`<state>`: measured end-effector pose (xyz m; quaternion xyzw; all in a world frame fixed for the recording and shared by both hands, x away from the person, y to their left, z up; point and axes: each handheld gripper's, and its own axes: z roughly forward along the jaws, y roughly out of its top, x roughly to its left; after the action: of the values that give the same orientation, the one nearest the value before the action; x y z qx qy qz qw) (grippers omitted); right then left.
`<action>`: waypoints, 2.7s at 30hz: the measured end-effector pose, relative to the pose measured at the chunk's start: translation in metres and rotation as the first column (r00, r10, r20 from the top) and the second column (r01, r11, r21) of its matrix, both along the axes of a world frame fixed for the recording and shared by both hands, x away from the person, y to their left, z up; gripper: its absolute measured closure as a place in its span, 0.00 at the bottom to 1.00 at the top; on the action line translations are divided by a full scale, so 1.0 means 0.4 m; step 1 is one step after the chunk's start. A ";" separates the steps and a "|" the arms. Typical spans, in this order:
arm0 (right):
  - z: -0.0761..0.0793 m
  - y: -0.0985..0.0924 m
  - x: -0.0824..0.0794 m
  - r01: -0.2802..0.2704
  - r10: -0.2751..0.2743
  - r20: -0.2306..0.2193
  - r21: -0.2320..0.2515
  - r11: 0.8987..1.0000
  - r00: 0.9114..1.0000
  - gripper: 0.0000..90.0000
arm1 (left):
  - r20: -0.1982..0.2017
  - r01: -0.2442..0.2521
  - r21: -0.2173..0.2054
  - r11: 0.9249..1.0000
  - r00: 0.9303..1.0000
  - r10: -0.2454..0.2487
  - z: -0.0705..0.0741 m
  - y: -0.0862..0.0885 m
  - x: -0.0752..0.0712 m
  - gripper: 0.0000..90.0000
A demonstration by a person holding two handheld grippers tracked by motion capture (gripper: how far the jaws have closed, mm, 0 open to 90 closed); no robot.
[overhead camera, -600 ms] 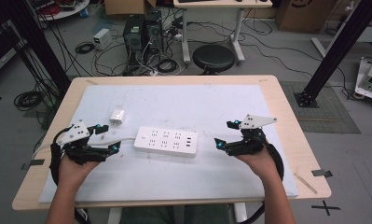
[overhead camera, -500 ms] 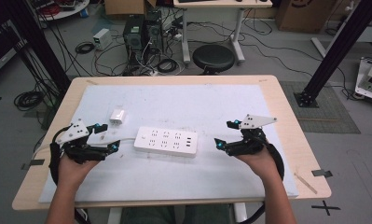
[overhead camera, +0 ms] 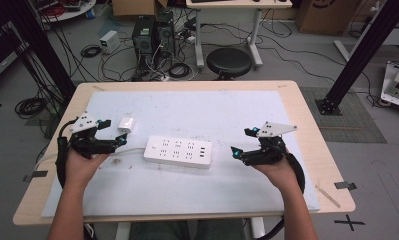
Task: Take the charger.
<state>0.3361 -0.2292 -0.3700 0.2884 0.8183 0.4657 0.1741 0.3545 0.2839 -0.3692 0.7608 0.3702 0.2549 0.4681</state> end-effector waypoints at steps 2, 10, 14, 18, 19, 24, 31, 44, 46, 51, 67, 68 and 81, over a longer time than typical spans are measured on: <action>-0.002 -0.002 0.001 -0.002 0.002 -0.001 -0.002 1.000 1.000 0.20 | -0.021 -0.028 0.000 1.000 0.999 0.028 -0.001 -0.005 0.023 0.21; -0.015 -0.011 0.000 0.016 -0.016 -0.011 -0.003 1.000 1.000 0.20 | -0.109 -0.127 0.092 0.988 0.985 0.137 -0.024 -0.031 0.143 0.21; -0.022 -0.015 0.001 0.019 -0.019 -0.014 -0.006 1.000 1.000 0.20 | -0.130 -0.166 0.104 0.981 0.975 0.179 -0.041 -0.033 0.179 0.21; -0.029 -0.016 0.000 0.033 -0.034 -0.029 -0.008 0.999 0.999 0.20 | -0.155 -0.213 0.109 0.971 0.961 0.228 -0.080 -0.031 0.218 0.21; -0.029 -0.016 0.000 0.033 -0.034 -0.029 -0.008 0.999 0.999 0.20 | -0.155 -0.213 0.109 0.971 0.961 0.228 -0.080 -0.031 0.218 0.21; -0.036 -0.012 0.004 0.029 -0.029 -0.029 -0.011 1.000 0.999 0.20 | -0.217 -0.233 0.132 0.964 0.942 0.257 -0.127 -0.021 0.248 0.22; -0.047 0.000 0.010 0.025 -0.026 -0.039 -0.019 0.999 0.999 0.20 | -0.234 -0.227 0.154 0.962 0.937 0.259 -0.151 -0.027 0.261 0.22; -0.043 0.005 0.010 0.025 -0.025 -0.036 -0.021 0.999 0.999 0.20 | -0.250 -0.242 0.202 0.949 0.924 0.289 -0.172 -0.032 0.268 0.29; -0.042 0.005 0.010 0.025 -0.026 -0.037 -0.023 0.999 0.999 0.20 | -0.258 -0.247 0.202 0.948 0.920 0.295 -0.173 -0.031 0.268 0.31; -0.043 0.005 0.010 0.025 -0.025 -0.038 -0.022 0.999 0.999 0.20 | -0.266 -0.244 0.201 0.949 0.919 0.292 -0.173 -0.033 0.267 0.35; -0.040 0.010 0.011 0.025 -0.026 -0.049 -0.023 0.999 0.998 0.20 | -0.236 -0.217 0.210 0.953 0.935 0.265 -0.151 -0.036 0.253 0.47; -0.038 0.009 0.010 0.023 -0.024 -0.051 -0.022 0.999 0.998 0.20 | -0.230 -0.209 0.181 0.961 0.941 0.248 -0.138 -0.034 0.246 0.47; 0.016 0.009 -0.009 -0.016 0.016 -0.036 -0.008 1.000 0.999 0.20 | -0.116 -0.051 0.073 0.996 0.992 0.060 0.021 -0.053 0.093 0.47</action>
<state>0.3326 -0.2257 -0.3636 0.2895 0.8256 0.4583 0.1568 0.3918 0.2629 -0.3608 0.7798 0.4090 0.2353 0.4114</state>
